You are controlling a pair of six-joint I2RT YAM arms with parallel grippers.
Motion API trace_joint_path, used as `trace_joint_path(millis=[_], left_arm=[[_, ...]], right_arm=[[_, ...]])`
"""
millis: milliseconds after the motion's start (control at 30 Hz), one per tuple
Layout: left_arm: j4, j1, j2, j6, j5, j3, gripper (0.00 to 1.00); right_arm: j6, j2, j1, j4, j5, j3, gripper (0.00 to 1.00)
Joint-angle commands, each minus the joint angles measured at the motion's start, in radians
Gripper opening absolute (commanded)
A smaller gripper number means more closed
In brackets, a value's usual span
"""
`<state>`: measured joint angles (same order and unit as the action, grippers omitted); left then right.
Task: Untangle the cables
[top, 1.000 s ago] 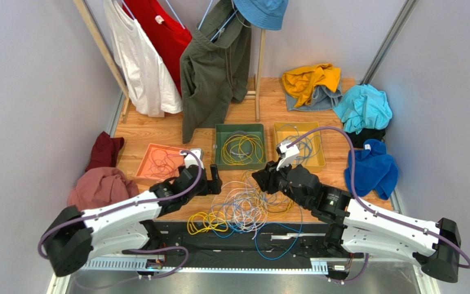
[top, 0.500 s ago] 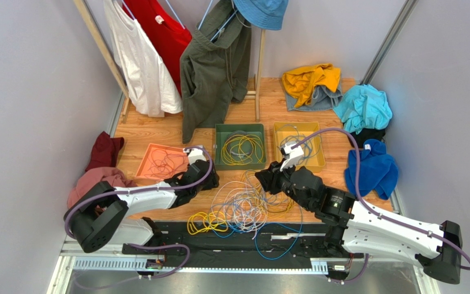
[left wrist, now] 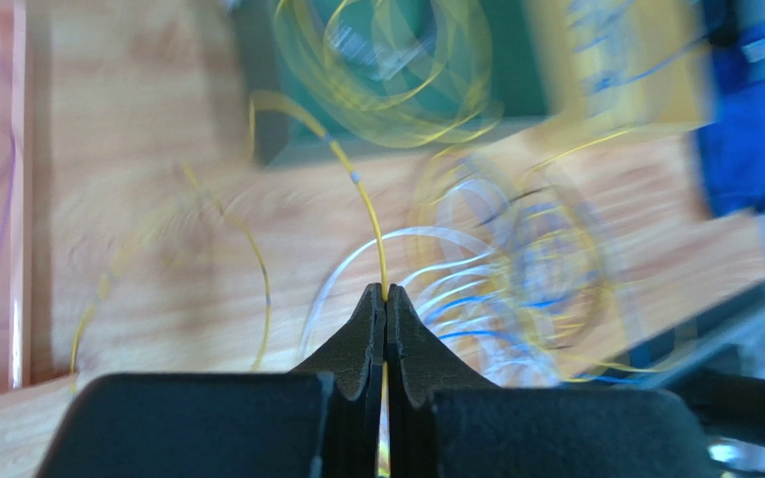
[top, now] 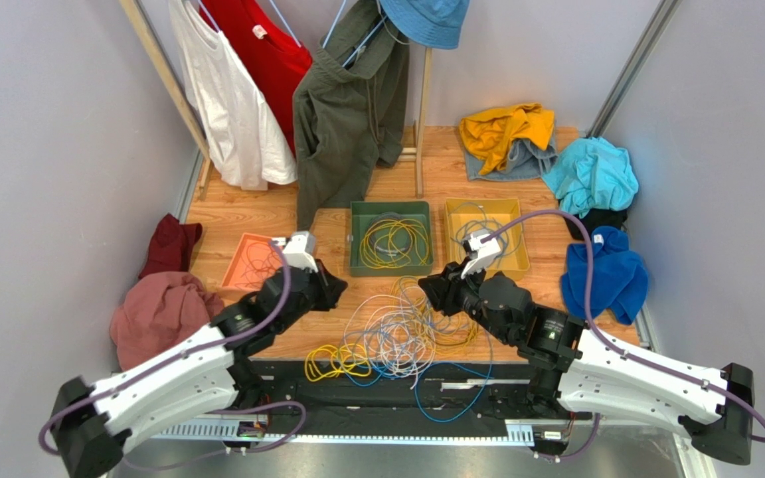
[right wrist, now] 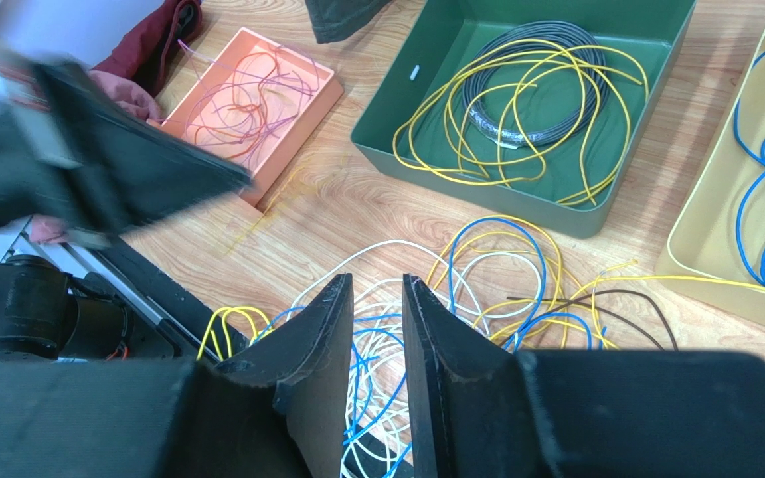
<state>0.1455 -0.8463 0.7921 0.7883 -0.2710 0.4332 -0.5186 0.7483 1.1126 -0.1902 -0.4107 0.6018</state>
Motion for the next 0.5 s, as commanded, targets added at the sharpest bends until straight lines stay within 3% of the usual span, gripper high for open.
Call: trace_joint_path(millis=[0, 200, 467], left_arm=[[0.124, -0.008, -0.163, -0.096, 0.044, 0.205, 0.00], [0.197, -0.011, -0.099, -0.205, 0.067, 0.479, 0.00], [0.161, -0.008, 0.140, -0.293, 0.092, 0.743, 0.00]], right_arm=[[-0.014, -0.007, 0.012, 0.017, -0.014, 0.007, 0.28], [-0.014, -0.033, 0.018, -0.005, -0.023, 0.030, 0.28], [-0.008, -0.133, 0.018, -0.098, -0.043, 0.052, 0.28]])
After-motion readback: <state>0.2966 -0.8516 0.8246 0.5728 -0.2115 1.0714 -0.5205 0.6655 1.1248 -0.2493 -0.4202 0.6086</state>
